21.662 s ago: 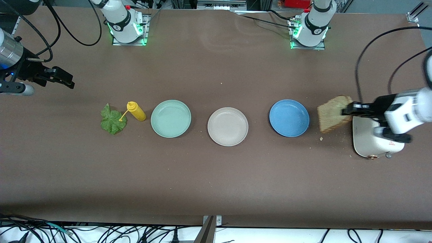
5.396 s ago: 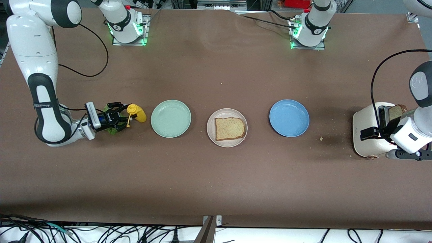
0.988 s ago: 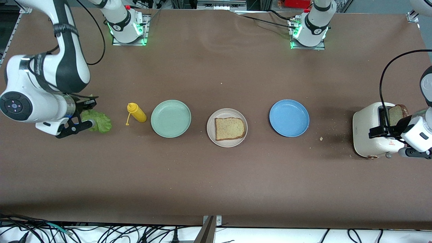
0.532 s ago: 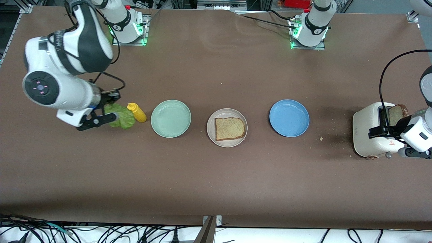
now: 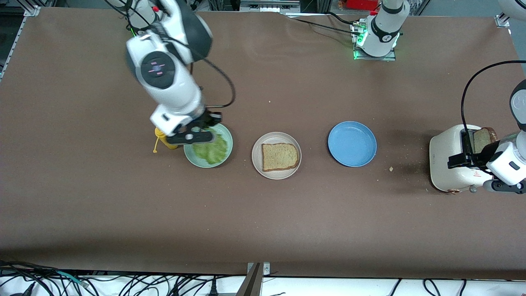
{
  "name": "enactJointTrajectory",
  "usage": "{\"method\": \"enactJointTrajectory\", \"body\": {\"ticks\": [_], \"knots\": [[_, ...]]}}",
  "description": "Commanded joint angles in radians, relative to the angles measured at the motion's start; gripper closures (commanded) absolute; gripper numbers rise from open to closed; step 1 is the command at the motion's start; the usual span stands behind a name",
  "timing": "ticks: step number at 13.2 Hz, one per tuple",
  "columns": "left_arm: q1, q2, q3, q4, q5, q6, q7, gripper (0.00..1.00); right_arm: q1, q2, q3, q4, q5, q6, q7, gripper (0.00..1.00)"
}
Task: Make sandwich in beige plate with both arms
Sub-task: 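Carry the lettuce with the right gripper and lower it onto the toast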
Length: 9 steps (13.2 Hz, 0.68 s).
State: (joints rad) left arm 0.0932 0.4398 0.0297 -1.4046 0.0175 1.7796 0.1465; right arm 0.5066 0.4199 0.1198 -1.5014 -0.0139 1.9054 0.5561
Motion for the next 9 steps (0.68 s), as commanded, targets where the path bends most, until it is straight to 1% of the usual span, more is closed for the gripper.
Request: {"method": "enactJointTrajectory", "body": {"ticks": [1, 2, 3, 4, 5, 6, 7, 8, 9], "knots": [[-0.003, -0.01, -0.002, -0.005, 0.029, -0.008, 0.005, 0.0, 0.1, 0.098, -0.008, 0.006, -0.083, 0.14, 0.115, 1.0], [-0.003, -0.01, -0.002, -0.005, 0.029, -0.008, 0.005, 0.0, 0.145, 0.14, -0.011, 0.006, -0.109, 0.197, 0.175, 1.0], [-0.004, -0.01, -0.002, -0.005, 0.029, -0.008, 0.005, 0.0, 0.179, 0.173, -0.011, 0.006, -0.18, 0.257, 0.25, 1.0], [-0.004, -0.01, -0.002, -0.005, 0.029, -0.008, 0.004, 0.0, 0.205, 0.227, -0.011, 0.01, -0.26, 0.32, 0.369, 1.0], [-0.004, -0.01, -0.002, -0.005, 0.029, -0.008, 0.005, 0.0, 0.208, 0.312, -0.012, 0.023, -0.343, 0.431, 0.465, 1.0], [-0.004, -0.01, -0.002, -0.005, 0.029, -0.008, 0.004, 0.0, 0.202, 0.366, -0.012, 0.03, -0.394, 0.558, 0.502, 1.0], [-0.004, -0.01, -0.002, -0.005, 0.029, -0.008, 0.004, 0.0, 0.202, 0.369, -0.014, 0.024, -0.397, 0.586, 0.498, 1.0], [-0.006, -0.01, -0.002, -0.005, 0.029, -0.008, 0.004, 0.0, 0.196, 0.361, -0.011, 0.027, -0.388, 0.56, 0.496, 1.0], [-0.006, -0.01, -0.004, -0.005, 0.029, -0.008, 0.004, 0.0, 0.194, 0.361, -0.008, 0.03, -0.352, 0.557, 0.501, 1.0]]}}
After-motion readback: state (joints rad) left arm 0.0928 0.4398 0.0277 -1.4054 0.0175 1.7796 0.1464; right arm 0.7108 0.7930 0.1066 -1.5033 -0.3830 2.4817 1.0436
